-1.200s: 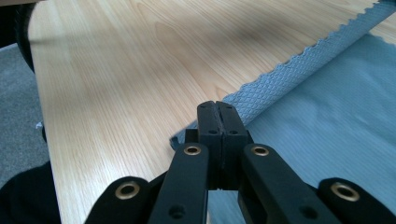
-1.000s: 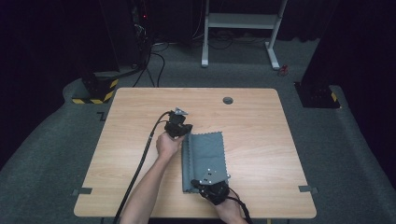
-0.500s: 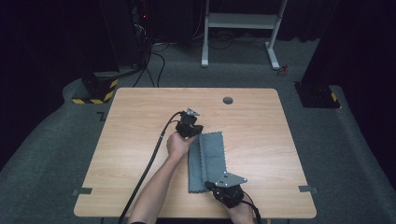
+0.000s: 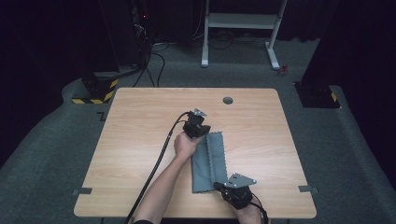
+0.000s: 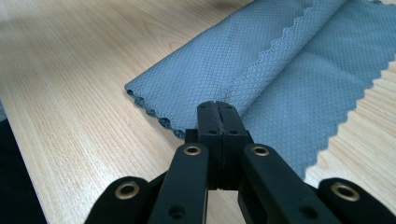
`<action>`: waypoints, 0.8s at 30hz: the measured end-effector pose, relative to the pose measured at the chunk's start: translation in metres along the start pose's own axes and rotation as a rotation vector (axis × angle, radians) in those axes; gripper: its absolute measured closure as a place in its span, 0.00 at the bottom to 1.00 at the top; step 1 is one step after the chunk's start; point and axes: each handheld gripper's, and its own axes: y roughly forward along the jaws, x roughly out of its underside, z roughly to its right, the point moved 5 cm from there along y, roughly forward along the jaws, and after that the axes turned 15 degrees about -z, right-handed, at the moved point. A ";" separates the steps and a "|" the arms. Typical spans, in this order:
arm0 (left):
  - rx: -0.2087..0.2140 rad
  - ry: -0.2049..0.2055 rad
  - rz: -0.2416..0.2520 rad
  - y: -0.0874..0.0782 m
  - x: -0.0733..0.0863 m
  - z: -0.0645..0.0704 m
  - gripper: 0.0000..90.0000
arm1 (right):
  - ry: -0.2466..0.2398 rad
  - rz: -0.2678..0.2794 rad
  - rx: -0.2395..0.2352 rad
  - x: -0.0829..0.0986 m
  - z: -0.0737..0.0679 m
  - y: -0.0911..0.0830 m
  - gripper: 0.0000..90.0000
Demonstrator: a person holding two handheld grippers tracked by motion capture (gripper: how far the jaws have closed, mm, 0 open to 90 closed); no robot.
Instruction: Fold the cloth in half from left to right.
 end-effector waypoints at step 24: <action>0.004 0.019 -0.018 0.022 -0.011 0.017 1.00 | 0.078 -0.017 0.006 0.018 0.018 -0.009 1.00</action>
